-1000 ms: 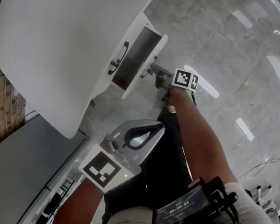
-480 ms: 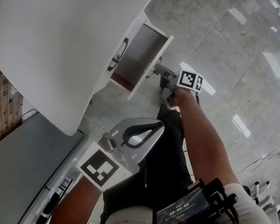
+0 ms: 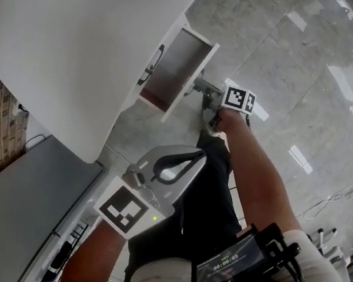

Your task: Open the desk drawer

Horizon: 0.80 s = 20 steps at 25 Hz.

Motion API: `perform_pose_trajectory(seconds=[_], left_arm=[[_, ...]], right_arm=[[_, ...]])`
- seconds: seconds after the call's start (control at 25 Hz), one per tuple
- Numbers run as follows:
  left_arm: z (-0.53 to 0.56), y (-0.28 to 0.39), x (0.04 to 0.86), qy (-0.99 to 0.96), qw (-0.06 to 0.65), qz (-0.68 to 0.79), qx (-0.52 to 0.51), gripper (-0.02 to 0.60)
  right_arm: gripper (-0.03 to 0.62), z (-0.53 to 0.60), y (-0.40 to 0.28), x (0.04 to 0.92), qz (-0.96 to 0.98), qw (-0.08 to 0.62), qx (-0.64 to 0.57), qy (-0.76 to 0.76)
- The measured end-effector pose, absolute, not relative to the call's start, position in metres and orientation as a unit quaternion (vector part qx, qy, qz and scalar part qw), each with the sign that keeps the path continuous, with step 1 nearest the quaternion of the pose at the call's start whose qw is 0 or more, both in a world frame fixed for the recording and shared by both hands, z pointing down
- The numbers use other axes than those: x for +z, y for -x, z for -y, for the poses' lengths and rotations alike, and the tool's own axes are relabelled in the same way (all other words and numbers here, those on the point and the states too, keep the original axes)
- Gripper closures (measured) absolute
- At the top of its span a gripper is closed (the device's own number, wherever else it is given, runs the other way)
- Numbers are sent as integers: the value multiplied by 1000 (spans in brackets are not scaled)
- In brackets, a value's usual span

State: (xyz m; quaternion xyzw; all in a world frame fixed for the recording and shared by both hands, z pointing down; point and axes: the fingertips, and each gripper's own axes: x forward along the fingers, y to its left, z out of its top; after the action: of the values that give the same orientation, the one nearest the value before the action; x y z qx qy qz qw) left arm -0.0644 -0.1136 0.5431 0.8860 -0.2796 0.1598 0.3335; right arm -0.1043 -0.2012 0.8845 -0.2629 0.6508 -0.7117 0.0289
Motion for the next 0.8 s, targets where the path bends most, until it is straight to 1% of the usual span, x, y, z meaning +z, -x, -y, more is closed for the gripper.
perform_pose_trajectory(seconds=[0.16, 0.36, 0.8], left_arm=[[106, 61, 535, -888, 331, 278, 159, 575], [96, 60, 529, -884, 338, 281, 157, 575], [79, 39, 483, -893, 324, 278, 145, 575]], right_arm=[[482, 199, 102, 878, -652, 12, -706, 275], [480, 201, 86, 868, -651, 26, -701, 292], [482, 177, 43, 820, -667, -1, -679, 307]])
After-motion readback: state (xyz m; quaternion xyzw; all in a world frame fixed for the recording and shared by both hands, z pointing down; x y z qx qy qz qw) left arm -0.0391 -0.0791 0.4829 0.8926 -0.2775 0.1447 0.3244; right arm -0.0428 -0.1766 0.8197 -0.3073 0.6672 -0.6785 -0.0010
